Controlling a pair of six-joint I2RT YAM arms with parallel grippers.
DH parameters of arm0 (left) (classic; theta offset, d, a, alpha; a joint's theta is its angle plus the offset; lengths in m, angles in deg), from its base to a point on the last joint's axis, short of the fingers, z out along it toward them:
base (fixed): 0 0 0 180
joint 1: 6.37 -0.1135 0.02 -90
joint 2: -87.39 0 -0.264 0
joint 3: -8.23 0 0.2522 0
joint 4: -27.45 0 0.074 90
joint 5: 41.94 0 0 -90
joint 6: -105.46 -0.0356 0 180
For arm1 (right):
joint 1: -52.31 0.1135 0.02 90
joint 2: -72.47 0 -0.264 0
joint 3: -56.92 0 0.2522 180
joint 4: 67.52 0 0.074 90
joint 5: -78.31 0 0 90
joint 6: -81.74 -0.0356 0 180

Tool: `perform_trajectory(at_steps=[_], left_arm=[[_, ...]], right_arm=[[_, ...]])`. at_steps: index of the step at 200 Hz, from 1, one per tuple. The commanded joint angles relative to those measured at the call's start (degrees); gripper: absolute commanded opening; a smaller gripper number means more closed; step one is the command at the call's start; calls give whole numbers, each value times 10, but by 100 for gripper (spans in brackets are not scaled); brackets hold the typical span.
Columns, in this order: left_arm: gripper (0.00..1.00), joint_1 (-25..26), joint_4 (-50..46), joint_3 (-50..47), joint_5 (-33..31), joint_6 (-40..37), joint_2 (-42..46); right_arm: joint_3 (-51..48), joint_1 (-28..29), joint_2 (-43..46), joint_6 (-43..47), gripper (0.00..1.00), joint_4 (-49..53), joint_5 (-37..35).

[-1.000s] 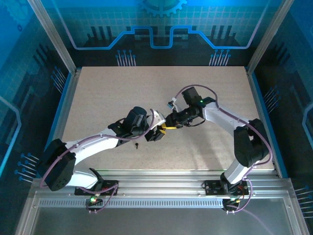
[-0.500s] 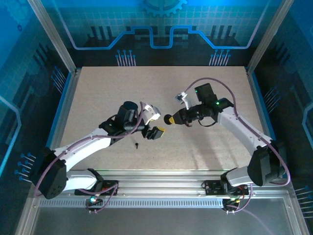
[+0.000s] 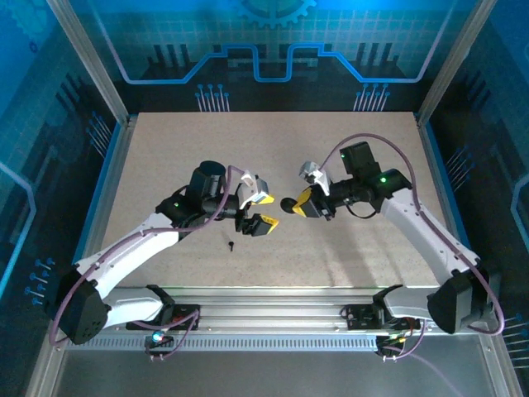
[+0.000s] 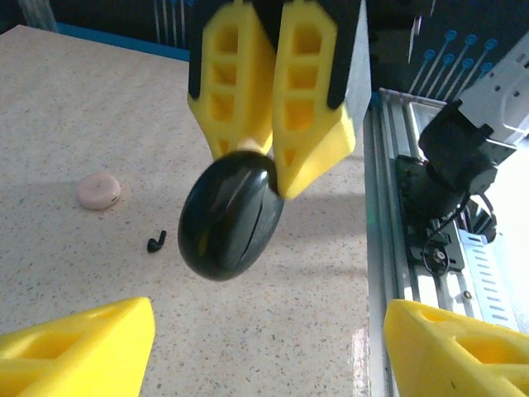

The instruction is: Insert the wireless bluetooth earbuds into the charging case

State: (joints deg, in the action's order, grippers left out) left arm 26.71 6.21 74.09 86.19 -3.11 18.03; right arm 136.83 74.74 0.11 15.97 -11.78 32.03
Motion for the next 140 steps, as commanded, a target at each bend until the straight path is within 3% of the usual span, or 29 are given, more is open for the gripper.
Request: perform_trajectory(at_steps=[1, 48, 93, 117, 140], left_arm=[[68, -4, 5, 3, 53, -38, 2], [57, -3, 68, -18, 88, -37, 12], [55, -2, 115, -29, 127, -30, 7], [41, 0, 106, -22, 149, -45, 2], [39, 3, 94, -16, 157, -51, -4]], right_arm=[[-38, -5, 45, 67, 15, -38, 59], [-81, -6, 69, 72, 15, -76, 117], [-109, -6, 69, 39, 15, -138, 147], [-108, -6, 66, 37, 15, -141, 151], [-107, -7, 68, 39, 16, -139, 154]])
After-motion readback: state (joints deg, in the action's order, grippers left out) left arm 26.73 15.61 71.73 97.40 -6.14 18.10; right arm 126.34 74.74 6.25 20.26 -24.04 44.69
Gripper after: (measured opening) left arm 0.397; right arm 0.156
